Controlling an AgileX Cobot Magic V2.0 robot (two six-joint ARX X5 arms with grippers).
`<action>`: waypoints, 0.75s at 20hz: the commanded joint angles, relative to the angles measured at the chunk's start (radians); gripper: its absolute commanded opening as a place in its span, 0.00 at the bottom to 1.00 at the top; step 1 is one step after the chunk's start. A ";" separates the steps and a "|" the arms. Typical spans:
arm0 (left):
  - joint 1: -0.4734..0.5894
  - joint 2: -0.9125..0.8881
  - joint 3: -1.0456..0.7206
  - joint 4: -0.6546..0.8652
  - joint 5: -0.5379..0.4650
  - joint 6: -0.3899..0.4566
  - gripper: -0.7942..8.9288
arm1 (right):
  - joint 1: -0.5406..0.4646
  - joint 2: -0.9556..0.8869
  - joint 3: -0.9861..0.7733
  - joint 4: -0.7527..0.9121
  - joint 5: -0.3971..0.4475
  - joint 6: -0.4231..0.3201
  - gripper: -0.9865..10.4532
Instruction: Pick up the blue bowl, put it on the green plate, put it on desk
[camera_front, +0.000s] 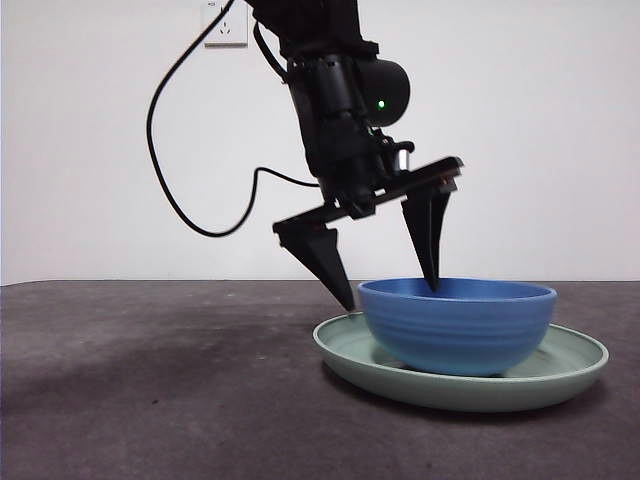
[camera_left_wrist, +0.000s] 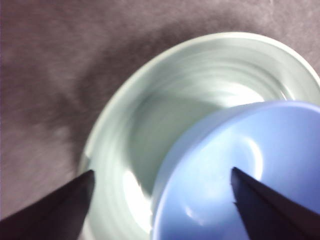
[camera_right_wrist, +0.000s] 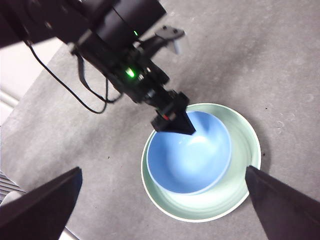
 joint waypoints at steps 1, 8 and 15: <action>0.012 0.028 0.093 -0.055 -0.003 0.013 0.56 | 0.003 0.005 0.016 0.008 0.003 -0.017 0.54; 0.027 0.024 0.322 -0.328 -0.002 0.122 0.56 | 0.003 0.005 0.016 0.008 0.003 -0.029 0.54; 0.013 -0.158 0.319 -0.343 -0.002 0.151 0.56 | 0.003 0.005 0.016 -0.003 0.003 -0.031 0.54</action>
